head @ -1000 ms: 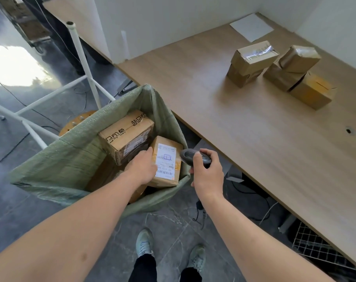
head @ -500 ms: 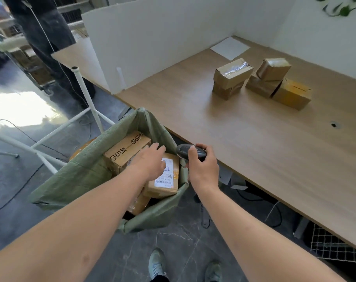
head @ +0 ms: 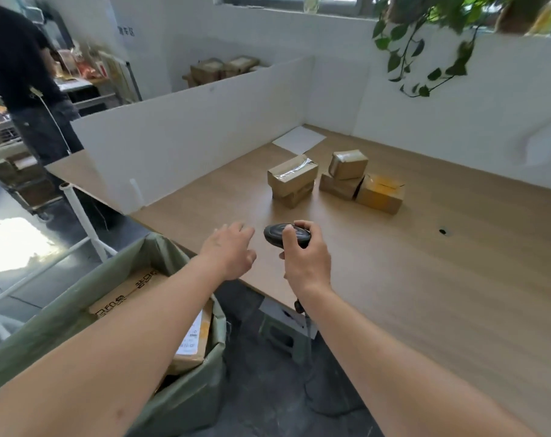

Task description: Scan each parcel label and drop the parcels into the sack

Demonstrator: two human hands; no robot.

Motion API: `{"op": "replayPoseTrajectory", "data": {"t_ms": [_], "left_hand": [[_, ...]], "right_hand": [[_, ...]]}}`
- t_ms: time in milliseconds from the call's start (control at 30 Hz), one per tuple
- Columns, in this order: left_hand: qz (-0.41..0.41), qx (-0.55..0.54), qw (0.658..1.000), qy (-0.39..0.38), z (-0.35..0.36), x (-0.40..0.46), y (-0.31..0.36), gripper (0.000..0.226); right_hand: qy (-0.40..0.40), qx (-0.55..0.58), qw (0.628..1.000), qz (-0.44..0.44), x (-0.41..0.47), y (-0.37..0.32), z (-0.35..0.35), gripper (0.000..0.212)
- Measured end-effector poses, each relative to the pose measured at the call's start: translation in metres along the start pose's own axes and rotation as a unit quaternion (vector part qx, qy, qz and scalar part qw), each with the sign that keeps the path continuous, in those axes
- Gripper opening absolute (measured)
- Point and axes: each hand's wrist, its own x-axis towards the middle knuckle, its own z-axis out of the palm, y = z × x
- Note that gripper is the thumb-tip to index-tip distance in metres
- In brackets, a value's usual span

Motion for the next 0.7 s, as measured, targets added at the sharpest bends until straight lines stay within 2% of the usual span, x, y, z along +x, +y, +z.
{"op": "replayPoseTrajectory", "data": {"t_ms": [200, 367, 600, 700], "left_hand": [[0.018, -0.008, 1.000, 0.023, -0.018, 0.052, 0.068, 0.051], [0.033, -0.003, 0.999, 0.018, -0.029, 0.111, 0.101, 0.051], [0.056, -0.001, 0.998, 0.001, -0.033, 0.223, 0.117, 0.052], [0.071, -0.004, 0.997, -0.003, -0.034, 0.280, 0.112, 0.051]], "right_hand": [[0.009, -0.003, 1.000, -0.014, 0.050, -0.004, -0.063, 0.049], [0.033, -0.002, 0.999, -0.013, 0.106, 0.000, -0.095, 0.028], [0.069, -0.001, 0.998, -0.010, 0.208, 0.003, -0.104, 0.024], [0.080, -0.002, 0.997, -0.002, 0.260, 0.002, -0.094, 0.031]]}}
